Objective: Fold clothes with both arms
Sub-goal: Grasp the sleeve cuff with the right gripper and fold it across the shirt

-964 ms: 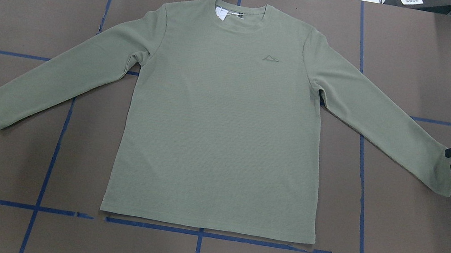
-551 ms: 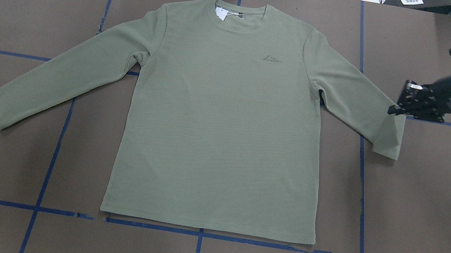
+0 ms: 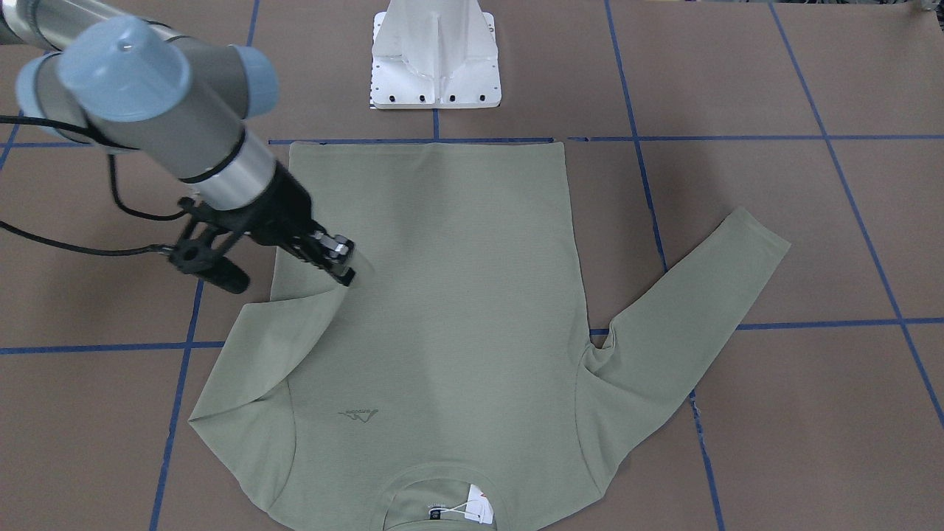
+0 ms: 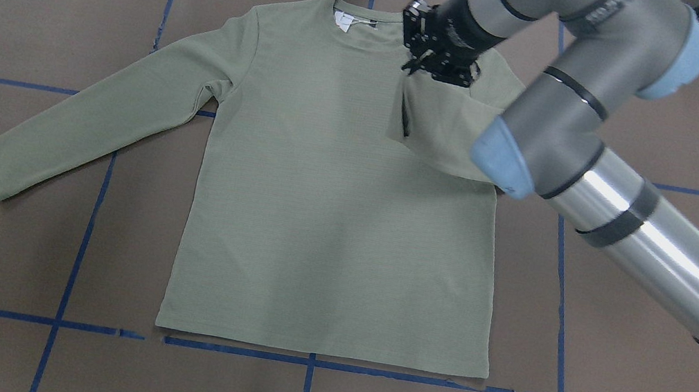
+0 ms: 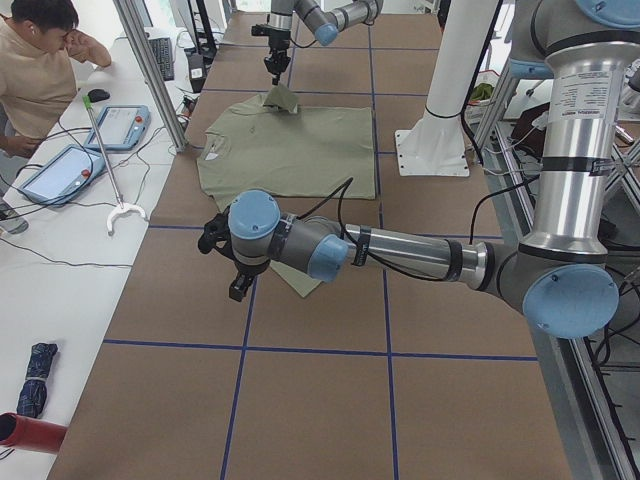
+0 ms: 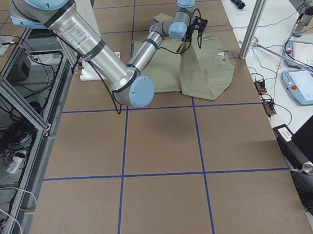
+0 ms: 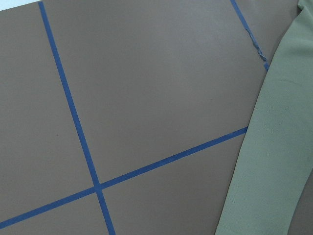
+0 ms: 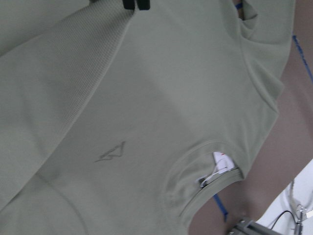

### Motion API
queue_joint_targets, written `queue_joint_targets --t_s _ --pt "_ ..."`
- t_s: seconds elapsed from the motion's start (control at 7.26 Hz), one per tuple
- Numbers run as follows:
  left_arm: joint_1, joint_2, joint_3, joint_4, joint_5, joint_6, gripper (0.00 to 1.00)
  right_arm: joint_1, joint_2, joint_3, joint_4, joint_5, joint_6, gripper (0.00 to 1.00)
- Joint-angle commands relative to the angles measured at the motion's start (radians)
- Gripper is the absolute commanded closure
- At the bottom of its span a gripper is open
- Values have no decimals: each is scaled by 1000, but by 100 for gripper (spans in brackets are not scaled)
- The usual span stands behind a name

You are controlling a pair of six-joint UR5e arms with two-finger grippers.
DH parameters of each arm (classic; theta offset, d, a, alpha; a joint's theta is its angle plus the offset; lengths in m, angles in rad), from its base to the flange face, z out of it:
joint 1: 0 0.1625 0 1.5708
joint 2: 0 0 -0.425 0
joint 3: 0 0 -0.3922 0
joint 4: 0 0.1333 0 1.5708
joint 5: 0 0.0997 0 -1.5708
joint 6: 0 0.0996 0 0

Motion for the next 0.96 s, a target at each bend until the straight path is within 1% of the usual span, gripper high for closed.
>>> queue_joint_targets --t_s 0.0,0.14,0.41,0.69,0.83 --pt "0 -1 -4 1 -21 -2 0 -139 247 -263 76 -170 85 100" --pt "0 -3 -1 1 -21 -2 0 -182 260 -349 199 -244 116 100" --pt "0 -1 -7 0 -21 -4 0 -230 349 -495 278 -316 116 100" --pt "0 -4 2 -2 -21 -2 0 -235 358 -566 359 -356 116 100" --pt "0 -4 2 -2 -21 -2 0 -235 361 -583 367 -373 116 73"
